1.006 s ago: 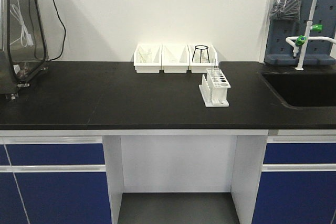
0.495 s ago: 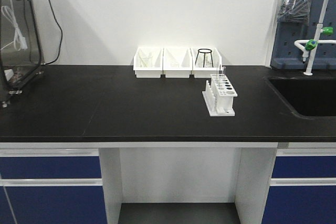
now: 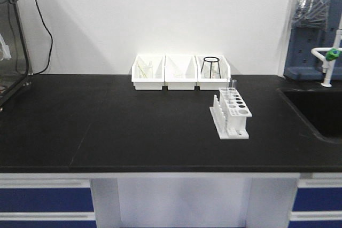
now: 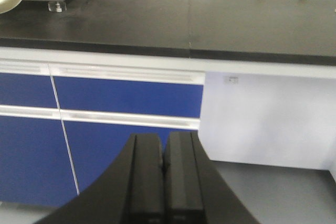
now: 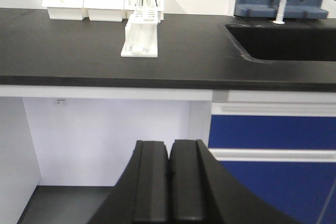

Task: Flip and reinsert test tube from rack
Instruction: 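Drive the base up to the white test tube rack on the bench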

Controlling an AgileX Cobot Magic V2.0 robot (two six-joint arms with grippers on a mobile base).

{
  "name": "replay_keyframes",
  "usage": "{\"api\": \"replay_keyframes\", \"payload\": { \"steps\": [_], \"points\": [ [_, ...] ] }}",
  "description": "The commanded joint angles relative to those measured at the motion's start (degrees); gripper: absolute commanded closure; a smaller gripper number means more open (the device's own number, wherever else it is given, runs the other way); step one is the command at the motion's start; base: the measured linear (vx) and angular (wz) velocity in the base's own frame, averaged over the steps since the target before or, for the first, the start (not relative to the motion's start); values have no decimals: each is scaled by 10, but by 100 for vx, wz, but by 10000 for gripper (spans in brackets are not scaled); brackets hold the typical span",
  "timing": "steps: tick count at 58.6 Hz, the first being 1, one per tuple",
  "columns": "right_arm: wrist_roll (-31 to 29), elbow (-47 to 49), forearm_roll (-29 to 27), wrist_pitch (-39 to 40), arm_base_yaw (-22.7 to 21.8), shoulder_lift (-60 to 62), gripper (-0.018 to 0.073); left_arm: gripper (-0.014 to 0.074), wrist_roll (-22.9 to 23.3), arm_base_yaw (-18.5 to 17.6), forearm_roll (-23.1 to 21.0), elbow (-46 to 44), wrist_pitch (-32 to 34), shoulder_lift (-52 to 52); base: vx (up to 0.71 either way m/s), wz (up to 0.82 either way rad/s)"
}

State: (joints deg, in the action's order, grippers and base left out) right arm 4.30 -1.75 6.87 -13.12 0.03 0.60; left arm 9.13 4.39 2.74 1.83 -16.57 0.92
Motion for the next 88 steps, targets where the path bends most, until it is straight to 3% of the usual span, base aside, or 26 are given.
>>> {"api": "replay_keyframes", "payload": {
  "steps": [1,88],
  "points": [
    [0,-1,8,45,0,6,568,603,0,-4,-3,0,49,6,37,10],
    [0,-1,8,45,0,6,568,603,0,-4,-3,0,49,6,34,0]
  ]
}}
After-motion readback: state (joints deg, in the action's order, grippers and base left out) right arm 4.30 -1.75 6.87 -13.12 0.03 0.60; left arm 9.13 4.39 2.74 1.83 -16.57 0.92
